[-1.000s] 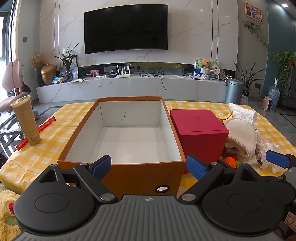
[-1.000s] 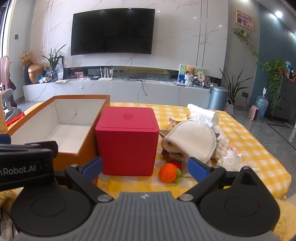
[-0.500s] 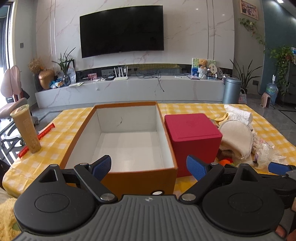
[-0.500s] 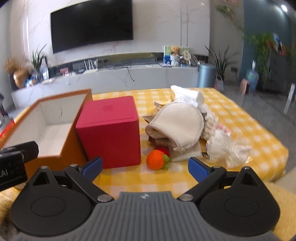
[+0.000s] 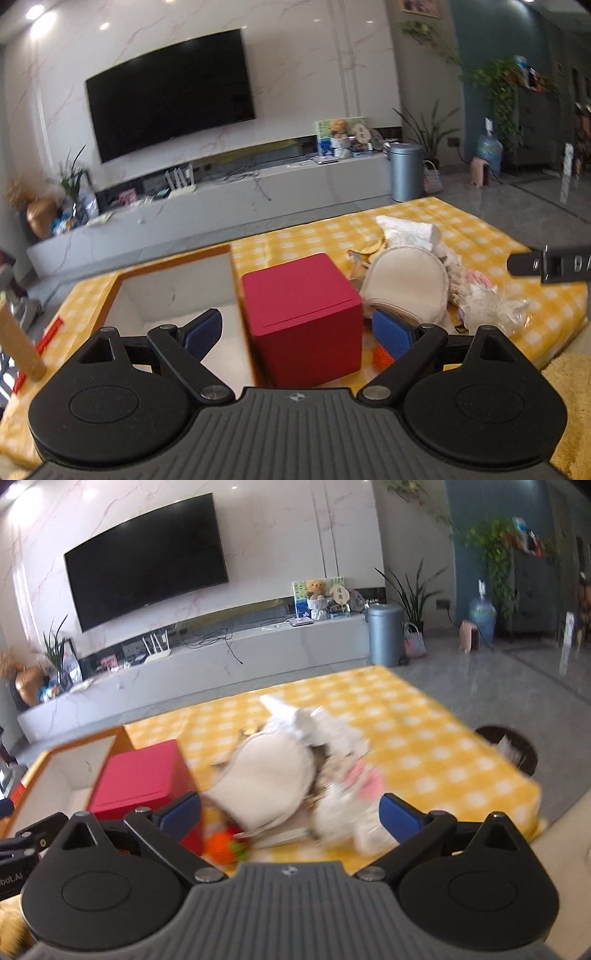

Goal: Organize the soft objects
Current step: 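Reach the right tool into the pile and grasp the ribbon-tied plastic bag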

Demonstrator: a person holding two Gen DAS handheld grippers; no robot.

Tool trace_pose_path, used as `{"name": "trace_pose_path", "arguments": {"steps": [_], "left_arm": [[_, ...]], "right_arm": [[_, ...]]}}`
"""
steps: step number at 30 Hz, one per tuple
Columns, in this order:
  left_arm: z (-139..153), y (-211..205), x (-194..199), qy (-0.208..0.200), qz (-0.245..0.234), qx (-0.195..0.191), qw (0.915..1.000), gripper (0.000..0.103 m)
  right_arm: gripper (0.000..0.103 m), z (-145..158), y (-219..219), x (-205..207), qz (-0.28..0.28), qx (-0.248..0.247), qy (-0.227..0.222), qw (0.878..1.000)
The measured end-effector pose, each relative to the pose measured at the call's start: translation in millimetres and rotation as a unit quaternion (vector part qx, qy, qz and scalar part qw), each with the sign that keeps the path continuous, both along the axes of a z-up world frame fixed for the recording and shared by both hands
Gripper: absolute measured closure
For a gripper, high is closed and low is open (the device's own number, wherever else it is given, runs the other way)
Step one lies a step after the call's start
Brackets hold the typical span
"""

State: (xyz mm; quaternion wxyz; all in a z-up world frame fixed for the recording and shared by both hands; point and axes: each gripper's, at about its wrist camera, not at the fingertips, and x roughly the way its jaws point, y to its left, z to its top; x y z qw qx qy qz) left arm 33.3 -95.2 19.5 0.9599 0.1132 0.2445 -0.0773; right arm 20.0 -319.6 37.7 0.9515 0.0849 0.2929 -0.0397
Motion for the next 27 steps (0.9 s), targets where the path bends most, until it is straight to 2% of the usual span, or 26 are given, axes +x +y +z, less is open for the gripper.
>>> {"name": "trace_pose_path", "arguments": {"steps": [4, 7, 10, 13, 19, 23, 25, 27], "left_arm": [[-15.5, -30.5, 2.5, -0.014, -0.038, 0.049, 0.9980, 0.000], [-25.8, -46.2, 8.7, -0.010, -0.047, 0.068, 0.9965, 0.000], [-34.6, -53.6, 13.7, -0.001, -0.048, 0.074, 0.9961, 0.000], [-44.5, -57.7, 20.9, 0.012, -0.048, 0.081, 0.9955, 0.000], [-56.0, -61.4, 26.9, 0.021, -0.047, 0.095, 0.9942, 0.000], [-55.2, -63.3, 24.8, 0.015, -0.057, 0.103, 0.9929, 0.000], [-54.0, -65.2, 24.2, 0.018, -0.066, 0.101, 0.9925, 0.000], [-54.3, -68.2, 24.8, 0.020, -0.071, 0.103, 0.9919, 0.000]], "right_arm": [[0.003, 5.7, -28.5, 11.8, 0.058, -0.050, -0.009, 0.997], [0.003, 1.0, -44.3, 24.9, 0.102, -0.117, -0.006, 0.988], [0.003, -14.3, -58.3, 42.7, 0.141, -0.175, 0.009, 0.974], [0.003, -35.9, -67.6, 60.2, 0.183, -0.214, 0.040, 0.959], [0.003, -85.0, -60.5, 70.7, 0.272, -0.283, 0.071, 0.917], [0.003, -107.3, -47.3, 75.1, 0.286, -0.339, 0.081, 0.892], [0.003, -109.6, -43.7, 77.7, 0.292, -0.350, 0.078, 0.887], [0.003, -109.2, -40.8, 83.6, 0.297, -0.340, 0.080, 0.889]]}}
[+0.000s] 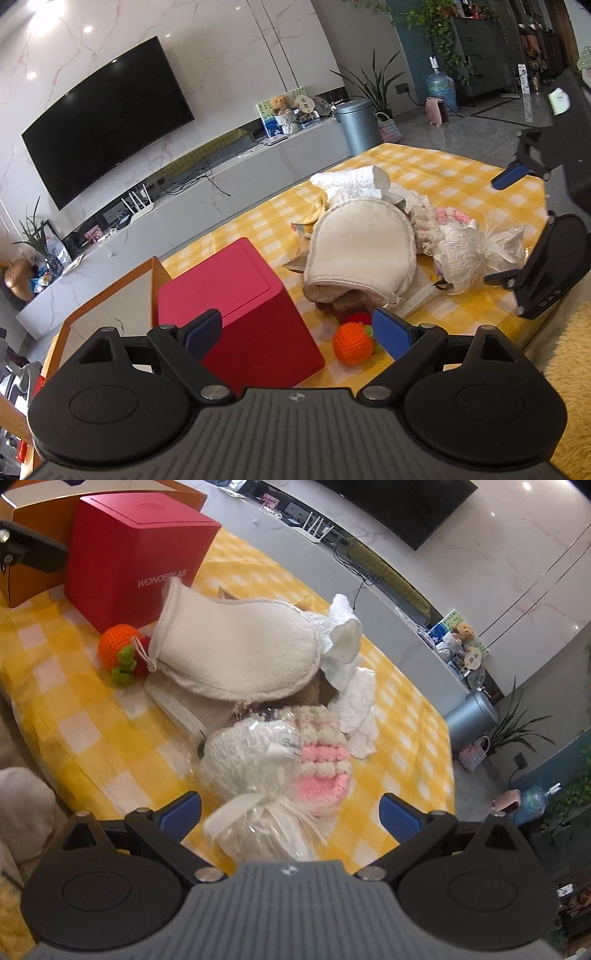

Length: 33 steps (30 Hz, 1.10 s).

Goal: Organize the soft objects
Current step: 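Reach the right tool into the pile and grasp the ribbon-tied plastic bag, then grasp the white fluffy cloth with the left tool while the right holds the bag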

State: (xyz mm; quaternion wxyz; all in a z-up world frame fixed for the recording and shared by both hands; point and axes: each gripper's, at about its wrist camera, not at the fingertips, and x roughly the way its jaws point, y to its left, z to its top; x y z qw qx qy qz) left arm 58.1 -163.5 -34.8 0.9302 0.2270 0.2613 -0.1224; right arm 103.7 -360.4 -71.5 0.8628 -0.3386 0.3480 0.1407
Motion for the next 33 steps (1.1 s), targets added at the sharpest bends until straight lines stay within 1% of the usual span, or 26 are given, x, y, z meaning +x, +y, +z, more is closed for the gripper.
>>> {"name": "trace_pose_path", "arguments": {"steps": [2, 3, 5, 6, 7, 8, 10, 13, 14, 16, 18, 20, 22, 24, 26, 30, 31, 33], "left_arm": [[-0.2, -3.5, -0.6, -0.002, -0.004, 0.004, 1.0000, 0.000], [-0.3, -5.5, -1.6, -0.003, -0.007, 0.005, 1.0000, 0.000], [-1.0, -7.9, -3.0, -0.002, -0.013, 0.005, 0.9999, 0.000], [-1.6, -9.2, -3.3, 0.000, -0.016, 0.005, 0.9999, 0.000], [-2.7, -10.7, -3.7, 0.001, -0.017, 0.007, 0.9998, 0.000], [-3.6, -11.7, -3.7, 0.001, -0.017, 0.009, 0.9998, 0.000], [-5.3, -12.9, -1.9, 0.002, -0.015, 0.011, 0.9998, 0.000], [-6.7, -15.7, 4.5, 0.008, -0.013, 0.010, 0.9998, 0.000], [-7.9, -17.4, 6.6, 0.011, -0.016, 0.008, 0.9998, 0.000], [-9.7, -21.9, 12.4, 0.015, -0.022, 0.003, 0.9996, 0.000], [-12.3, -29.5, 18.0, 0.010, -0.033, -0.002, 0.9994, 0.000], [-17.5, -38.1, 21.7, -0.002, -0.037, -0.012, 0.9992, 0.000], [-25.3, -50.0, 24.1, -0.016, -0.044, -0.007, 0.9989, 0.000], [-31.6, -63.5, 26.1, -0.026, -0.061, 0.008, 0.9978, 0.000], [-37.0, -77.3, 28.7, -0.026, -0.071, 0.024, 0.9968, 0.000], [-45.2, -102.4, 36.4, -0.025, -0.085, 0.038, 0.9954, 0.000], [-47.7, -108.3, 39.3, -0.026, -0.086, 0.045, 0.9950, 0.000], [-54.3, -120.1, 47.8, -0.025, -0.077, 0.066, 0.9945, 0.000]], "right_arm": [[0.003, -3.9, 4.0, 4.4, 0.004, 0.005, 0.011, 1.000], [0.005, -8.6, 6.7, 7.2, 0.009, 0.001, 0.014, 1.000], [0.028, -16.0, 11.4, 8.2, 0.026, -0.010, 0.007, 1.000], [0.046, -20.1, 14.3, 8.0, 0.032, -0.017, 0.010, 0.999], [0.047, -24.4, 16.8, 8.1, 0.034, -0.024, 0.014, 0.999], [0.048, -26.2, 18.9, 5.2, 0.035, -0.031, 0.005, 0.999], [0.054, -26.4, 19.0, -1.3, 0.042, -0.022, -0.012, 0.999], [0.057, -21.2, 13.4, -11.7, 0.038, 0.013, -0.027, 0.999], [0.057, -18.6, 10.9, -16.9, 0.030, 0.027, -0.042, 0.998], [0.057, -13.2, 2.9, -27.0, 0.003, 0.054, -0.073, 0.996], [0.057, -6.9, -8.7, -33.4, -0.038, 0.090, -0.088, 0.991], [0.057, -0.7, -23.0, -38.8, -0.083, 0.127, -0.108, 0.982], [0.057, 4.4, -37.7, -43.8, -0.129, 0.153, -0.140, 0.970], [0.057, 7.9, -48.2, -47.0, -0.177, 0.150, -0.170, 0.958], [0.057, 11.0, -56.5, -50.9, -0.212, 0.158, -0.191, 0.945], [0.057, 8.8, -70.1, -56.6, -0.263, 0.193, -0.206, 0.923], [0.057, 6.6, -73.1, -55.1, -0.273, 0.199, -0.201, 0.920], [0.057, 1.3, -75.0, -52.4, -0.280, 0.205, -0.192, 0.918]]}}
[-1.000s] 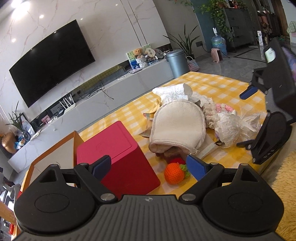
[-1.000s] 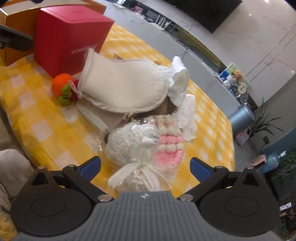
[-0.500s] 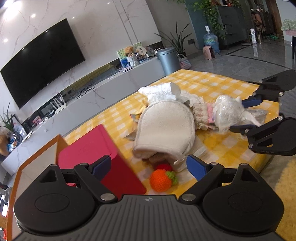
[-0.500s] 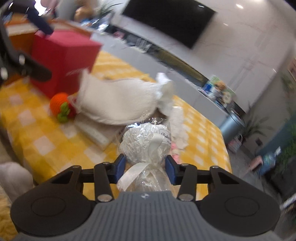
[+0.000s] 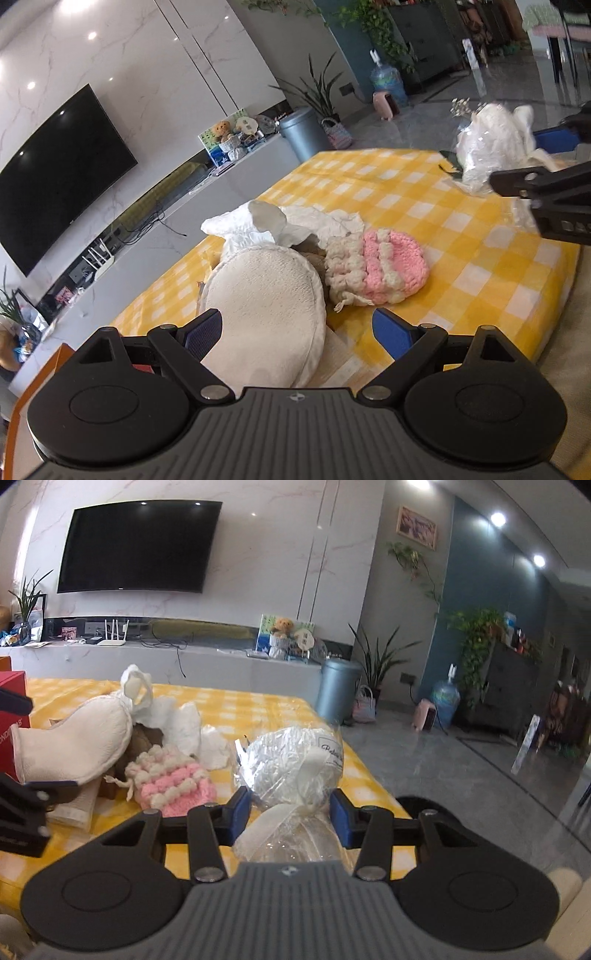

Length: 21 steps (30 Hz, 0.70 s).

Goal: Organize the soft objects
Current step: 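Grasp the white fluffy cloth with the left tool while the right holds the bag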

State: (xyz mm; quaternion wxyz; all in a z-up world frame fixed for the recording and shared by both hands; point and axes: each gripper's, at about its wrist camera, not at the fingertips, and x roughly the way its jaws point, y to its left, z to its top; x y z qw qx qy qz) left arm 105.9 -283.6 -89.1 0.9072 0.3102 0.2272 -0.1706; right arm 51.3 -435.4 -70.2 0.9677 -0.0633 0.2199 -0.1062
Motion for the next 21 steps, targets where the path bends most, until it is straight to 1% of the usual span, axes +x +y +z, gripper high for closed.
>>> {"name": "trace_pose_path", "arguments": {"steps": [2, 5, 8, 10, 11, 12, 13, 14, 15, 16, 17, 18, 20, 21], "left_arm": [[-8.9, -10.9, 9.5, 0.001, 0.013, 0.024, 0.9996, 0.000], [-21.7, -19.7, 20.8, 0.006, 0.017, 0.056, 0.9982, 0.000], [-31.1, -21.4, 24.6, -0.016, 0.027, 0.076, 0.9967, 0.000], [-33.2, -20.9, 26.2, -0.031, 0.026, 0.077, 0.9962, 0.008], [-34.3, -21.2, 27.1, -0.041, 0.029, 0.080, 0.9956, 0.019], [-35.3, -20.9, 27.9, -0.047, 0.033, 0.082, 0.9950, 0.027], [-36.6, -20.3, 29.7, -0.045, 0.034, 0.083, 0.9950, 0.031], [-37.8, -19.5, 31.7, -0.038, 0.033, 0.083, 0.9953, 0.038], [-38.8, -18.3, 33.2, -0.029, 0.030, 0.082, 0.9958, 0.048], [-39.1, -16.9, 33.8, -0.021, 0.025, 0.078, 0.9964, 0.053], [-38.2, -15.8, 33.2, -0.011, 0.016, 0.072, 0.9972, 0.070], [-37.1, -14.6, 30.9, -0.004, 0.009, 0.069, 0.9976, 0.084], [-35.1, -12.2, 24.8, -0.010, 0.002, 0.071, 0.9974, 0.095], [-33.2, -11.1, 20.9, -0.019, -0.001, 0.073, 0.9972, 0.096]], "right_arm": [[0.057, -3.6, 2.2, 2.2, 0.002, -0.003, 0.003, 1.000], [0.057, -5.7, 3.7, 1.7, 0.003, -0.006, 0.002, 1.000], [0.056, -6.5, 2.9, 1.0, 0.005, -0.004, -0.005, 1.000], [0.056, -9.3, 2.4, 3.6, 0.006, 0.000, -0.001, 1.000], [0.056, -10.4, 1.8, 3.9, 0.006, 0.001, 0.002, 1.000], [0.056, -11.7, 2.3, 5.0, 0.006, 0.001, 0.004, 1.000], [0.056, -12.2, 2.5, 5.0, 0.007, 0.001, 0.004, 1.000], [0.056, -12.5, 2.5, 4.7, 0.008, 0.002, 0.004, 1.000], [0.056, -13.5, 3.0, 4.6, 0.010, 0.004, 0.003, 1.000], [0.056, -13.4, 2.6, 4.2, 0.011, 0.007, 0.003, 1.000], [0.056, -13.3, 2.5, 3.6, 0.011, 0.010, 0.002, 1.000], [0.056, -13.6, 2.3, 3.1, 0.012, 0.013, 0.002, 1.000], [0.056, -13.3, 1.4, 2.6, 0.011, 0.013, 0.004, 1.000], [0.056, -13.2, 1.0, 2.4, 0.011, 0.013, 0.006, 1.000]]}}
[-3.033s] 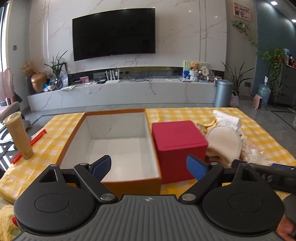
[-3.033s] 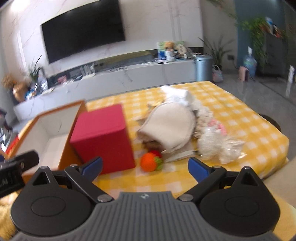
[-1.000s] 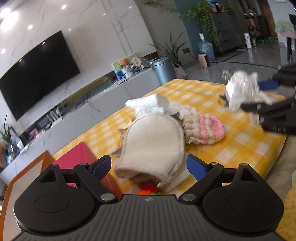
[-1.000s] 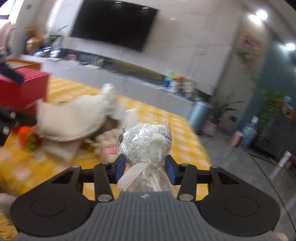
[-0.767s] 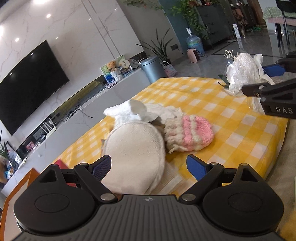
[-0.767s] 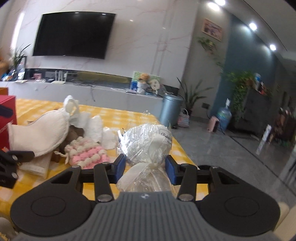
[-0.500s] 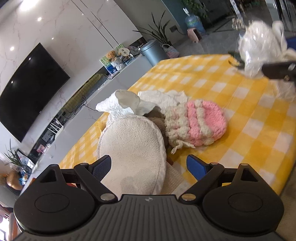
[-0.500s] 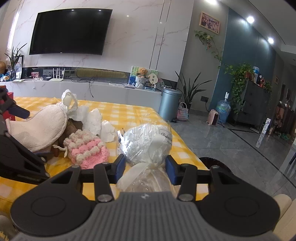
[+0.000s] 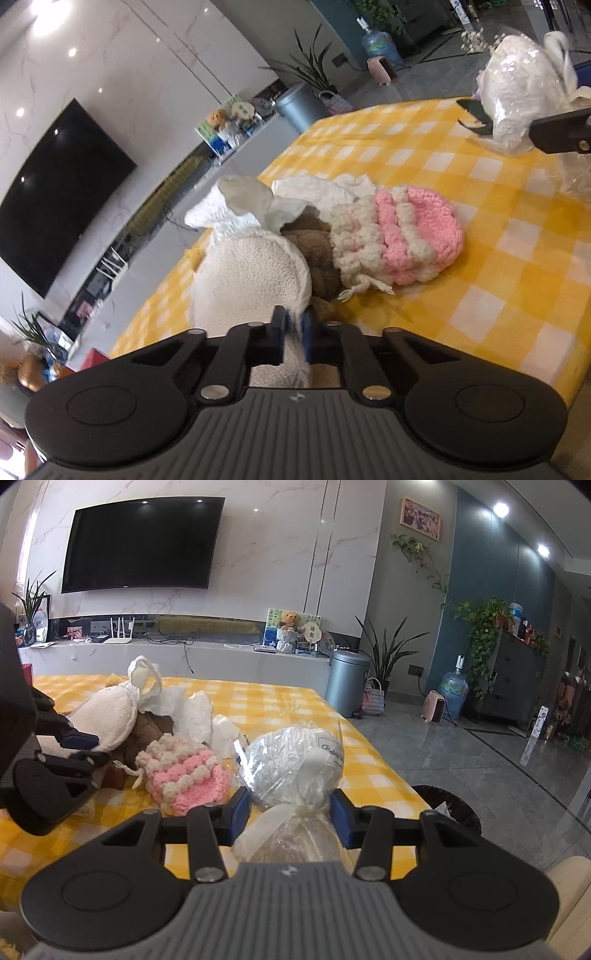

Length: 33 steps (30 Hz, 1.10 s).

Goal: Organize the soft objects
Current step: 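Grasp the white fluffy cloth with the left tool while the right holds the bag, then lift the cloth with the left tool while the right lifts the bag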

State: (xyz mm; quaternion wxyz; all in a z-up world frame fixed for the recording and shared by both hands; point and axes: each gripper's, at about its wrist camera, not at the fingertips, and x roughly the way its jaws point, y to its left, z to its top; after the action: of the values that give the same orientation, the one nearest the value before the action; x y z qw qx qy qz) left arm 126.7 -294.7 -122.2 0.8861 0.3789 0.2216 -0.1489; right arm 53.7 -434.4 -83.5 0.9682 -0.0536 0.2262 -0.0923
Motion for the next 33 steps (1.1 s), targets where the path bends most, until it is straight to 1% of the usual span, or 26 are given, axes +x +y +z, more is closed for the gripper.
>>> {"name": "trace_pose_path", "arguments": {"steps": [2, 5, 7, 8, 10, 13, 16, 18, 20, 22, 23, 24, 25, 26, 27, 28, 29, 30, 31, 32, 33], "left_arm": [[7.4, 3.2, -5.2, -0.003, -0.003, -0.007, 1.0000, 0.097], [28.4, 14.7, -14.1, 0.000, -0.003, -0.039, 0.9992, 0.098], [47.2, 26.3, -20.4, 0.007, 0.000, -0.067, 0.9978, 0.098], [57.8, 33.4, -23.6, 0.017, 0.000, -0.087, 0.9960, 0.098], [77.5, 49.3, -28.9, 0.040, -0.006, -0.129, 0.9908, 0.098], [100.8, 71.3, -31.6, 0.077, -0.018, -0.179, 0.9806, 0.098], [108.3, 85.0, -21.2, 0.120, -0.031, -0.208, 0.9704, 0.098], [101.8, 87.2, -8.2, 0.143, -0.024, -0.210, 0.9668, 0.098], [93.7, 83.7, -1.9, 0.140, -0.007, -0.198, 0.9701, 0.098], [88.9, 78.6, 0.3, 0.136, -0.013, -0.186, 0.9731, 0.098], [86.8, 76.1, -0.3, 0.139, -0.021, -0.183, 0.9730, 0.097], [85.1, 73.6, 0.4, 0.145, -0.028, -0.181, 0.9722, 0.090], [82.6, 71.3, 1.6, 0.151, -0.031, -0.180, 0.9716, 0.088], [78.6, 68.7, 2.9, 0.156, -0.032, -0.176, 0.9714, 0.077], [73.4, 64.8, 5.3, 0.158, -0.029, -0.168, 0.9725, 0.062], [66.5, 60.2, 6.7, 0.159, -0.022, -0.155, 0.9748, 0.058], [60.0, 56.4, 7.7, 0.159, -0.017, -0.143, 0.9766, 0.057], [56.0, 54.5, 8.4, 0.160, -0.015, -0.138, 0.9773, 0.065], [54.3, 54.2, 9.3, 0.163, -0.015, -0.141, 0.9764, 0.074], [54.7, 55.5, 9.7, 0.169, -0.015, -0.147, 0.9745, 0.085], [56.6, 57.0, 9.1, 0.172, -0.016, -0.155, 0.9726, 0.088]], "right_arm": [[0.056, 0.2, -0.3, 0.2, 0.001, 0.001, 0.005, 1.000], [0.056, 1.0, 0.6, 1.7, -0.002, 0.001, 0.009, 1.000], [0.056, 2.7, 2.2, 3.5, -0.007, 0.000, 0.012, 1.000], [0.056, 3.9, 3.1, 4.3, -0.009, -0.001, 0.014, 1.000], [0.056, 6.0, 5.1, 2.9, -0.008, -0.002, 0.012, 1.000], [0.056, 9.2, 6.9, -1.7, 0.001, 0.002, 0.008, 1.000], [0.056, 9.3, 6.2, -1.4, 0.004, 0.009, 0.013, 1.000], [0.056, 6.3, 5.8, 2.1, -0.003, 0.011, 0.022, 1.000], [0.056, 3.7, 5.5, 6.3, -0.010, 0.019, 0.035, 0.999], [0.056, 1.8, 6.5, 8.0, -0.010, 0.024, 0.042, 0.999], [0.056, 1.2, 7.4, 8.1, -0.008, 0.023, 0.043, 0.999], [0.056, 0.4, 8.2, 8.2, -0.007, 0.023, 0.044, 0.999], [0.056, -0.3, 9.1, 8.2, -0.006, 0.022, 0.045, 0.999], [0.056, -1.0, 10.1, 8.3, -0.006, 0.021, 0.046, 0.999], [0.056, -2.0, 11.1, 9.1, -0.007, 0.021, 0.048, 0.999], [0.056, -2.9, 11.9, 10.2, -0.008, 0.021, 0.051, 0.998], [0.056, -3.8, 12.5, 10.8, -0.008, 0.021, 0.053, 0.998], [0.056, -4.6, 13.4, 11.7, -0.007, 0.019, 0.055, 0.998], [0.056, -5.2, 14.4, 12.5, -0.007, 0.016, 0.057, 0.998], [0.056, -5.4, 15.6, 12.7, -0.006, 0.012, 0.058, 0.998], [0.056, -5.3, 16.5, 12.1, -0.005, 0.009, 0.058, 0.998]]}}
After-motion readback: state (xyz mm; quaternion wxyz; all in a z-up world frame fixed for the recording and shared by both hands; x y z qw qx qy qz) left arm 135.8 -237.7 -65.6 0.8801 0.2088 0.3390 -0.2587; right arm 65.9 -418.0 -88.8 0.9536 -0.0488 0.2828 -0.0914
